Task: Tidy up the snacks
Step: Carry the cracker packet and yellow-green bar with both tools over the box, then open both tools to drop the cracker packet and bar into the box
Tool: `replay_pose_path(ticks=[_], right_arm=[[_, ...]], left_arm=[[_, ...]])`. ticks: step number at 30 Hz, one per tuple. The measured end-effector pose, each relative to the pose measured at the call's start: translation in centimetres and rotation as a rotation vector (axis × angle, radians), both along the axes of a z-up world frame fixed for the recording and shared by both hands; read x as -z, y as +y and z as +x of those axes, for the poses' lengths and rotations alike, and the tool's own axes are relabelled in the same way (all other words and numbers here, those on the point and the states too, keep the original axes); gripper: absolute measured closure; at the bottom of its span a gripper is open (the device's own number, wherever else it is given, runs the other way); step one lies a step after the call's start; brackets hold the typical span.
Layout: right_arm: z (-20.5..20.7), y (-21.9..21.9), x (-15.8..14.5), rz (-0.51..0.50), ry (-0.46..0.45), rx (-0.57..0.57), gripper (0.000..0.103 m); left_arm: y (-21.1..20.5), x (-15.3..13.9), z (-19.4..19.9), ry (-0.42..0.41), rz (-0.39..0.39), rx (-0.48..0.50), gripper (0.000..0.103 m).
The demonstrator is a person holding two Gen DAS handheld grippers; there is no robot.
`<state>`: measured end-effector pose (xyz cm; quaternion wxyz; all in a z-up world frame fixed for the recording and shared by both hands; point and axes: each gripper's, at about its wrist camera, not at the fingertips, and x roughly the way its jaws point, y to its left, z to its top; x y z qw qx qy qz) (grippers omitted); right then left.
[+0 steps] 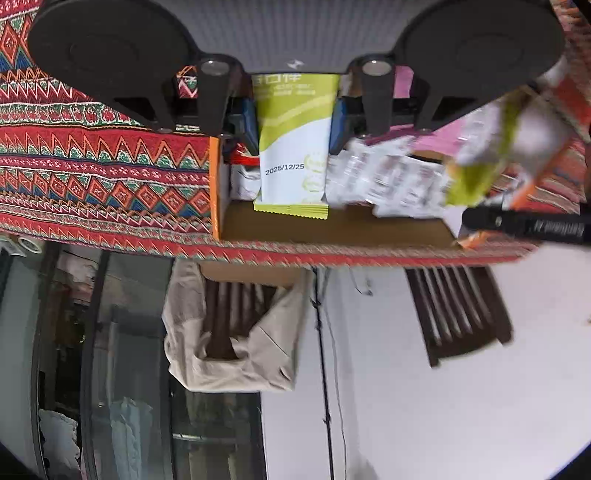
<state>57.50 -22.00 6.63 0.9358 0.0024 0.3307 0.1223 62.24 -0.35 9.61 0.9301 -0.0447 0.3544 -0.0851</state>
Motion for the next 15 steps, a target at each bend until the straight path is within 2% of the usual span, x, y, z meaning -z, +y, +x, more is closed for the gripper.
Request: replay_pose_path(ticks=[3,6,8,11,15], right_arm=[[0.6,0.5,1.3,-0.045,0.001,0.021,0.063],[1.1,0.8,1.6,-0.062,-0.004,0.02,0.059],[1.0,0.9,1.4,-0.061,-0.012,0.01,0.055],[0.3,0.8,0.4,-0.048,-0.035,0.006,0.049],[-1.3,0.3,-2.1,-0.018,-0.084,0.0,0.048]], left_arm=[[-0.9,1.7,2.1,0.05,0.025,-0.006,0.059],[-1.1,2.3,1.9,0.052,0.033,0.01,0.049],[-0.9,1.9,1.2,0.023,0.026,0.013,0.032],[-0.5,0.8,0.3,-0.007,0.053,0.014,0.031],[0.6,-2.1,-2.8,-0.06,0.061,0.016,0.031]])
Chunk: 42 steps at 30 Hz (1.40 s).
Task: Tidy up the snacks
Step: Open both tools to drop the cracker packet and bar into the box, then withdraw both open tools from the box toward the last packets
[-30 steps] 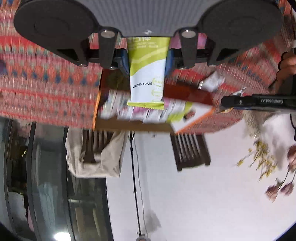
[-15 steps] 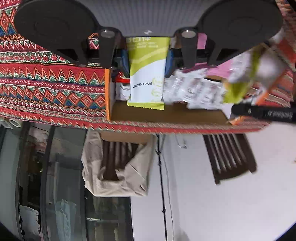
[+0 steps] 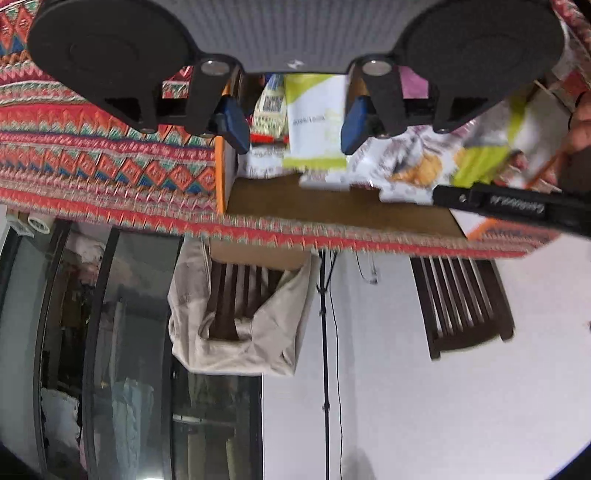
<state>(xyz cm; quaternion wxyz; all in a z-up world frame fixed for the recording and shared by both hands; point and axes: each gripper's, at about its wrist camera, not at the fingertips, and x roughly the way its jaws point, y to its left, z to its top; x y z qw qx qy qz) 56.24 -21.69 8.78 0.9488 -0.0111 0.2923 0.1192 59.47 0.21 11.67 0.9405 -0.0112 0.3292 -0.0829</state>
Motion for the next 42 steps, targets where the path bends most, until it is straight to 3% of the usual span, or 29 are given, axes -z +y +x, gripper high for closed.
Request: replay_pose_path(ticks=[6,12,16,21,26,32,37,42], right_arm=[[-5.5,-1.2,-5.0,0.012,-0.115,-0.019,0.037],[-13.3,-2.4,-8.6,0.008,-0.209,-0.044,0.022],[-19.1,-3.2,-8.4,0.012,-0.23,-0.079,0.018],[-25.4,-3.3,-5.6,0.024,-0.224,-0.129,0.013],[-30.3,-2.7,-0.9,0.023,-0.14,-0.124,0.012],[-33.4,-2.3,5.4,0.108,0.04,-0.143,0.012],[-33.7,-2.2,6.6,0.073,0.047,-0.1,0.012],[-32.9,-2.5,6.4,0.106,0.056,-0.087,0.012]], left_arm=[[2.0,-4.0,-8.7,-0.099,0.019,0.028,0.026],[4.0,-5.4,-20.1,-0.216,0.031,0.017,0.022],[5.0,-4.2,-28.1,-0.289,0.037,-0.056,0.018],[5.6,-1.1,-34.5,-0.25,-0.019,-0.157,0.017],[6.1,2.1,-38.2,-0.154,-0.079,-0.214,0.015],[5.7,4.6,-39.1,-0.073,-0.057,-0.222,0.015],[5.8,4.7,-38.8,-0.071,-0.056,-0.221,0.015],[6.3,5.3,-37.4,-0.053,-0.068,-0.226,0.015]])
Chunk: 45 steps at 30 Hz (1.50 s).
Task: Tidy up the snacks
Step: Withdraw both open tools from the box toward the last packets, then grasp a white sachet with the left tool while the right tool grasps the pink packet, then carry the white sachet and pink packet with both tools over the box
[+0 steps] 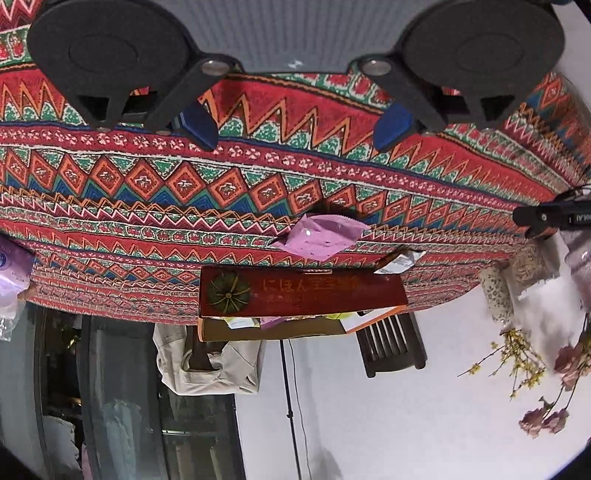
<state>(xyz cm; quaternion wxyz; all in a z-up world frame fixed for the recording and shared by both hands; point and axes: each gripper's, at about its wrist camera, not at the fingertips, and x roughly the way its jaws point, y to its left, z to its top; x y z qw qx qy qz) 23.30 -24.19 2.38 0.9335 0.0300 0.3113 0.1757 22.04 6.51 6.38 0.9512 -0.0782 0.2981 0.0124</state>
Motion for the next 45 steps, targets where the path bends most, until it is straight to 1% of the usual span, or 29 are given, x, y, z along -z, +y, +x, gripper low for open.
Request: replay_pose_path(ticks=[4,7,11,15,16,17,18,19,20,21,23,25,28,29,30,31,32,33,34,35,37,39,40,41,42,45], right_arm=[[2.4,1.1,0.3,0.042,0.053,-0.005,0.012],[5.0,2.5,0.8,0.076,0.096,-0.025,0.012],[9.1,5.4,0.9,0.054,0.102,-0.042,0.011],[13.7,8.1,0.7,0.066,0.124,-0.038,0.01],[14.5,8.8,0.8,0.053,0.122,-0.03,0.011],[14.9,9.4,0.8,0.034,0.109,-0.029,0.015],[15.2,10.0,0.9,0.007,0.094,-0.028,0.024],[15.2,10.4,1.1,-0.028,0.073,-0.029,0.028],[15.2,10.6,1.1,-0.049,0.061,-0.038,0.032],[15.3,10.5,1.1,-0.051,0.059,-0.046,0.033],[15.5,9.9,1.0,-0.047,0.062,-0.051,0.035],[15.6,9.2,0.8,-0.06,0.056,-0.036,0.036],[15.9,7.7,0.8,-0.038,0.065,-0.019,0.036],[15.9,7.2,0.9,-0.023,0.07,-0.015,0.035],[16.0,6.7,1.0,-0.006,0.07,-0.012,0.035],[16.1,6.4,1.1,0.004,0.07,-0.007,0.034],[16.2,6.2,1.1,0.004,0.069,-0.007,0.031],[16.3,6.2,1.2,0.0,0.067,-0.004,0.028],[16.5,6.3,1.2,-0.002,0.064,-0.004,0.027],[16.7,6.4,1.3,-0.003,0.065,-0.005,0.026],[17.3,6.6,1.3,-0.01,0.062,-0.004,0.025],[17.8,6.9,1.4,-0.021,0.052,0.001,0.026],[17.9,7.1,1.5,-0.043,0.045,0.004,0.027],[17.8,7.4,1.5,-0.064,0.036,0.003,0.031],[17.7,7.4,1.5,-0.065,0.03,0.003,0.04],[17.2,7.0,1.4,-0.053,0.032,-0.004,0.041]], left_arm=[[0.4,0.7,1.4,0.015,-0.004,0.008,0.015],[1.0,1.1,2.5,0.02,-0.01,0.018,0.015],[1.6,1.6,4.4,0.025,0.0,0.039,0.015],[1.8,1.7,7.3,0.022,0.021,0.078,0.015],[1.7,1.6,8.1,0.018,0.023,0.089,0.015],[1.7,1.5,9.2,0.016,0.027,0.097,0.011],[1.6,1.5,10.0,0.01,0.029,0.103,0.009],[1.5,1.6,11.2,0.001,0.031,0.116,0.007],[1.2,1.8,12.6,0.007,0.048,0.135,0.007],[0.8,1.9,13.9,0.016,0.075,0.15,0.007],[0.1,2.1,16.2,-0.004,0.109,0.177,0.006],[-0.3,2.3,18.3,0.013,0.118,0.183,0.006],[-0.8,3.0,21.1,0.046,0.116,0.202,0.006],[-0.8,3.5,21.9,0.06,0.118,0.189,0.007],[-0.8,4.0,22.4,0.074,0.117,0.172,0.011],[-0.7,4.3,22.6,0.079,0.116,0.169,0.021],[-1.0,4.5,22.2,0.05,0.141,0.174,0.032],[-1.0,4.6,22.0,0.042,0.149,0.191,0.035],[-1.1,4.6,21.8,0.039,0.152,0.2,0.046],[-1.2,4.4,21.5,0.039,0.154,0.207,0.049],[-1.4,4.0,21.0,0.054,0.156,0.194,0.054],[-1.7,3.5,19.6,0.074,0.155,0.176,0.055],[-1.8,3.4,18.9,0.077,0.143,0.168,0.056],[-1.9,3.2,18.1,0.077,0.127,0.162,0.056],[-2.0,3.1,17.0,0.076,0.11,0.157,0.056],[-2.6,2.4,13.5,0.055,0.075,0.135,0.056]])
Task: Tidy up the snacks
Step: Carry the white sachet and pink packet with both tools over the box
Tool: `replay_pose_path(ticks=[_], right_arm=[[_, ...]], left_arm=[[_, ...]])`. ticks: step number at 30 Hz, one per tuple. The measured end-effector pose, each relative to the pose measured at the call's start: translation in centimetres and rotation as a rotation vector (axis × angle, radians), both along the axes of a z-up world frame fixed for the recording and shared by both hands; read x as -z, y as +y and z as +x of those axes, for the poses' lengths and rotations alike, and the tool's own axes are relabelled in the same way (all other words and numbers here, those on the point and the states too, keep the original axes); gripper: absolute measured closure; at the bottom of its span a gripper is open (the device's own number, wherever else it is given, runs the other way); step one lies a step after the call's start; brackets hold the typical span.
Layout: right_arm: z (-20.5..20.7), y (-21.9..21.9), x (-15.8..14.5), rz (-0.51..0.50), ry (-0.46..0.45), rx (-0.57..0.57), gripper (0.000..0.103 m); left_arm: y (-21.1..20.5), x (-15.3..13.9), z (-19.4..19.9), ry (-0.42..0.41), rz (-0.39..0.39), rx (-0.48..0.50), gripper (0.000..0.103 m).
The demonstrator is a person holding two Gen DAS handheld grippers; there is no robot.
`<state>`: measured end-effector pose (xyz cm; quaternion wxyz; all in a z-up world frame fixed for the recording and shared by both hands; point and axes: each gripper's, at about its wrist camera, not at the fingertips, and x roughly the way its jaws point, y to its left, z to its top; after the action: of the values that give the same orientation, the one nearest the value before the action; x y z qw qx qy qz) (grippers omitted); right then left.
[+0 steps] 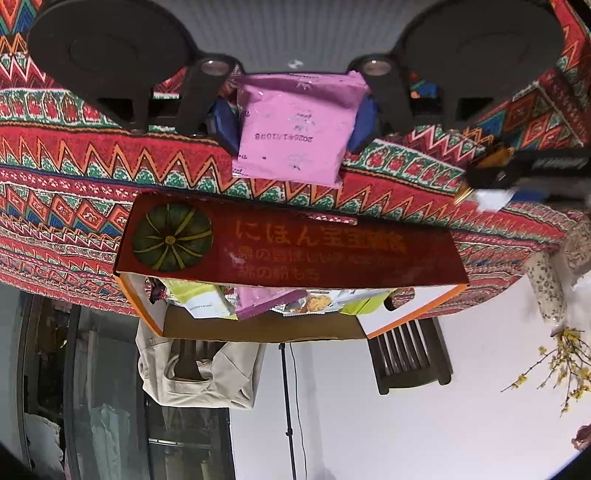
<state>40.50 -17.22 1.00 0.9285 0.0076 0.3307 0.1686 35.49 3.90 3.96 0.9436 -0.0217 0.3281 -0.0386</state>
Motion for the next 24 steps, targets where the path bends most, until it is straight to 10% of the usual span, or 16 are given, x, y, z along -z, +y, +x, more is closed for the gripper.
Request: replay_pose_path(ticks=[6,24], right_arm=[[-4.5,-1.3,-0.6,0.035,-0.018,-0.029,0.042],[-15.2,-6.7,-3.2,0.178,-0.104,-0.074,0.042]], left_arm=[[-1.1,-1.3,-7.1,-0.017,-0.09,-0.015,0.056],[-5.4,-5.6,-13.8,-0.109,0.005,-0.043,0.055]])
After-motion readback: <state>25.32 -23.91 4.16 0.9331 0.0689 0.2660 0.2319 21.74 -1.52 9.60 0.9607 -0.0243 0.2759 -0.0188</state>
